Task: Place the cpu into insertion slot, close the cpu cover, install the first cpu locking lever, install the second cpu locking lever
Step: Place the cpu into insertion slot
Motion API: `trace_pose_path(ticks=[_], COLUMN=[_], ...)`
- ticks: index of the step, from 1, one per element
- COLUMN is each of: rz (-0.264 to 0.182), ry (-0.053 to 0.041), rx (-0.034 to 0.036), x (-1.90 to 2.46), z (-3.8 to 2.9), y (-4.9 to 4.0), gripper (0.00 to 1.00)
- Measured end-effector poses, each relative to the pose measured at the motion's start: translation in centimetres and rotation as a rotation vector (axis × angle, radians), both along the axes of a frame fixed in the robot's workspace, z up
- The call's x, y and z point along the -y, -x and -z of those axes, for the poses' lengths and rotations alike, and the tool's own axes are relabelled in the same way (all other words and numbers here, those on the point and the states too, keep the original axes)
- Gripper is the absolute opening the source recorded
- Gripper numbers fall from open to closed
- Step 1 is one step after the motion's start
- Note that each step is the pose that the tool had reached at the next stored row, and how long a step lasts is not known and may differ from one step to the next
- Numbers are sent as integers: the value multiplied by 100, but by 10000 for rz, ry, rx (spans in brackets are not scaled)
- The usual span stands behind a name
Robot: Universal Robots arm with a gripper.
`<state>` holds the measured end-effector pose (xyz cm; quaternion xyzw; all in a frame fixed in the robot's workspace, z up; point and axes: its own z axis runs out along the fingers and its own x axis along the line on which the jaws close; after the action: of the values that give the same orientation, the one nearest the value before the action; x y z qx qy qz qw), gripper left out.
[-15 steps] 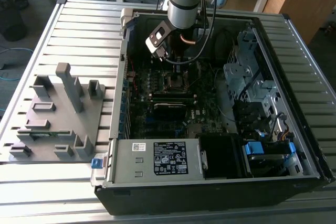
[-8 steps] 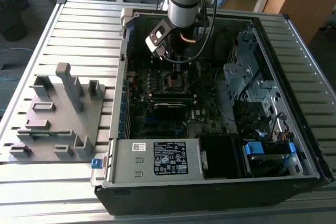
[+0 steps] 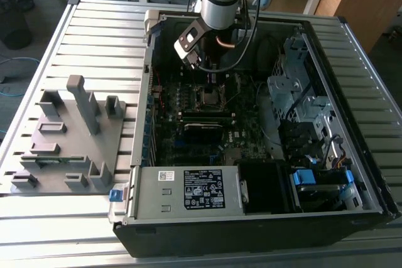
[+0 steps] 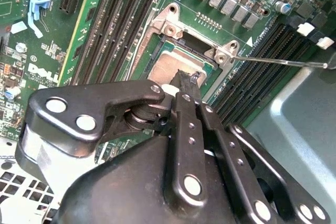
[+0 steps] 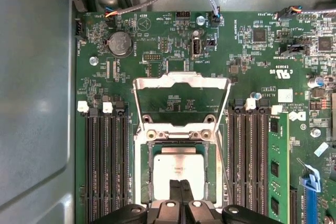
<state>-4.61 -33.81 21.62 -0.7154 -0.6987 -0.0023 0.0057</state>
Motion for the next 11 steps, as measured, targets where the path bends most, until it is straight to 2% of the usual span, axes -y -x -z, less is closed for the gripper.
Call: trace_pose_path(ticks=[11], rz=[0], ry=[3], rx=[-2], x=[0], z=[-10], y=[-62], gripper=[10])
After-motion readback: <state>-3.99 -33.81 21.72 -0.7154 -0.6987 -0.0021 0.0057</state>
